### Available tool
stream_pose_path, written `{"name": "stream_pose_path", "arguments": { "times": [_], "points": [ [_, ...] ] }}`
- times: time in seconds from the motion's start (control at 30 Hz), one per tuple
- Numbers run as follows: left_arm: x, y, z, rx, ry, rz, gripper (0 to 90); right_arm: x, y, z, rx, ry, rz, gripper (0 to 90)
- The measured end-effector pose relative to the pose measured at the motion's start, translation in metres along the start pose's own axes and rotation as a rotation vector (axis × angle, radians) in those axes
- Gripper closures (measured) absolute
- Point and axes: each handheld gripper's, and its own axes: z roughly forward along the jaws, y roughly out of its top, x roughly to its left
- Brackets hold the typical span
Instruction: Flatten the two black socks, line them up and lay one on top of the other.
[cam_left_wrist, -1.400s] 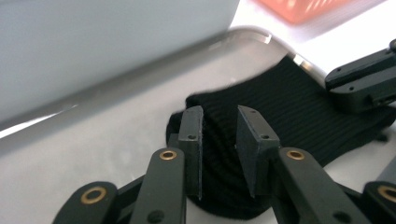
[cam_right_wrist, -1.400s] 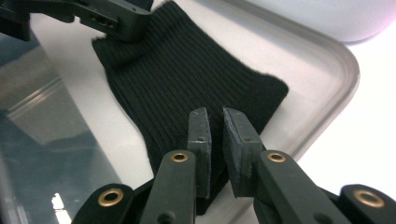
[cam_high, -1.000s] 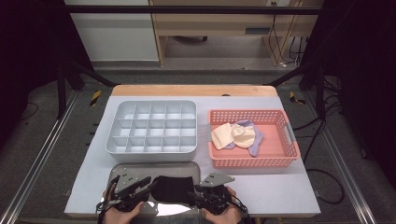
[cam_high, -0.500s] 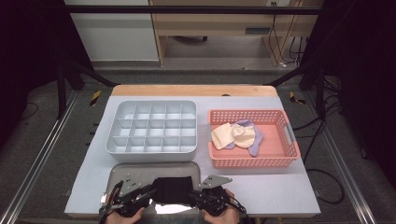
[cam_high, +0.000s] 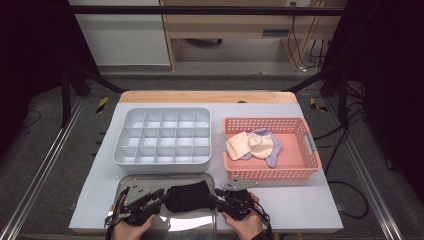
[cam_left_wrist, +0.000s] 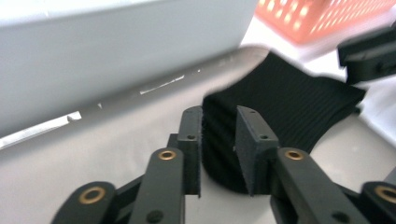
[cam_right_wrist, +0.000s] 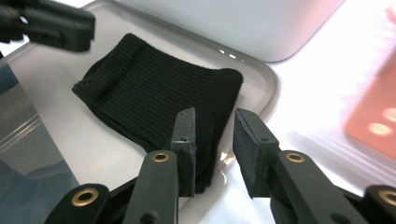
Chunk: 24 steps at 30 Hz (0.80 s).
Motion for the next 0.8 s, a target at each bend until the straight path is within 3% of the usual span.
{"name": "stream_pose_path", "arguments": {
  "times": [0.17,0.33,0.57,0.8],
  "points": [
    [-0.011,0.012,0.01,0.001,-0.046,0.004,79.9,-0.003,-0.002,-0.003,0.002,0.002,0.015,69.5],
    [-0.033,0.014,0.04,0.06,-0.078,0.038,85.9,0.0,-0.004,0.004,0.023,0.002,0.014,68.7],
    [-0.038,0.005,0.057,0.121,-0.092,0.045,88.1,0.001,-0.01,0.012,0.044,-0.001,0.007,67.9],
    [-0.038,0.0,0.059,0.118,-0.091,0.045,88.5,0.005,-0.013,0.016,0.053,0.003,0.012,69.9]
  ]
}}
